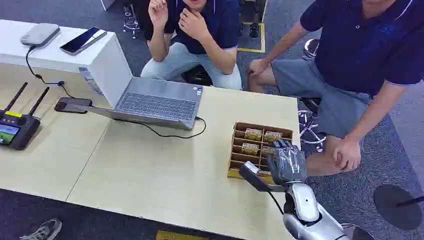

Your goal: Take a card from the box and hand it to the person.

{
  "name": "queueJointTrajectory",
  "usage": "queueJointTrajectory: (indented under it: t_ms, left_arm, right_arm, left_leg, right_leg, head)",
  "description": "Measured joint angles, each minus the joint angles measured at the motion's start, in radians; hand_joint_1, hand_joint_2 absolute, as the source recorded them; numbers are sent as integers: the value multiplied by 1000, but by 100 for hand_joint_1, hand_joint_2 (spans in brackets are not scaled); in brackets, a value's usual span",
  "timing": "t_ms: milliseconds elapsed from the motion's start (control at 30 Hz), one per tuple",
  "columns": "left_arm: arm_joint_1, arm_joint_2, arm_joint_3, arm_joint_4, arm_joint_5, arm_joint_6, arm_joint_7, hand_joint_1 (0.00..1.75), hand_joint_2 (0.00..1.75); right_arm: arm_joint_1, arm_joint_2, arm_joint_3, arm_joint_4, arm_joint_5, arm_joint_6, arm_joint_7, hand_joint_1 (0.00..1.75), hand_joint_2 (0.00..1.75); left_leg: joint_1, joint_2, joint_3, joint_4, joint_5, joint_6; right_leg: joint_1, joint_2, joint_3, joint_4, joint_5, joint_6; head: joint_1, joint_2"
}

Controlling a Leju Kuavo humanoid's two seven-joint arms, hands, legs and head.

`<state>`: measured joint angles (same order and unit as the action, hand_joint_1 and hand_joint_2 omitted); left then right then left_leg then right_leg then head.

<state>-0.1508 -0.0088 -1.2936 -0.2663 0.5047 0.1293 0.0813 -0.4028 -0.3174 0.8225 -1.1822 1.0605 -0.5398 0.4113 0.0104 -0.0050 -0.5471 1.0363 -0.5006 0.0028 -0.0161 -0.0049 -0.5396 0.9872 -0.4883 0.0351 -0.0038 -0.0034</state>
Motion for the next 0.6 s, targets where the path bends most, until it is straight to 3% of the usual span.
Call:
queueJointTrajectory:
  t_ms: [433, 533, 567, 600]
  left_arm:
    - [0, 0, 0, 0, -1, 0, 0, 0, 0]
    - [0, 0, 0, 0, -1, 0, 0, 0, 0]
    - [0, 0, 0, 0, -1, 0, 0, 0, 0]
    - [0, 0, 0, 0, -1, 0, 0, 0, 0]
  right_arm:
    - [-1, 5, 0, 28, -13, -16, -1, 89, 175]
    - [-1, 6, 0, 32, -13, -16, -1, 98, 175]
    - [-1, 7, 0, 34, -13, -16, -1, 119, 175]
    - [-1, 8, 0, 35, -13, -16, -1, 126, 175]
  left_leg:
    - [0, 0, 0, 0, 0, 0]
    - [0, 0, 0, 0, 0, 0]
    - [0, 0, 0, 0, 0, 0]
    - [0, 0, 0, 0, 0, 0]
  right_leg:
    - [0, 0, 0, 0, 0, 0]
    - [0, 0, 0, 0, 0, 0]
    - [0, 0, 0, 0, 0, 0]
    - [0, 0, 0, 0, 0, 0]
  head:
    - [0, 0]
    - [0, 0]
    - [0, 0]
    - [0, 0]
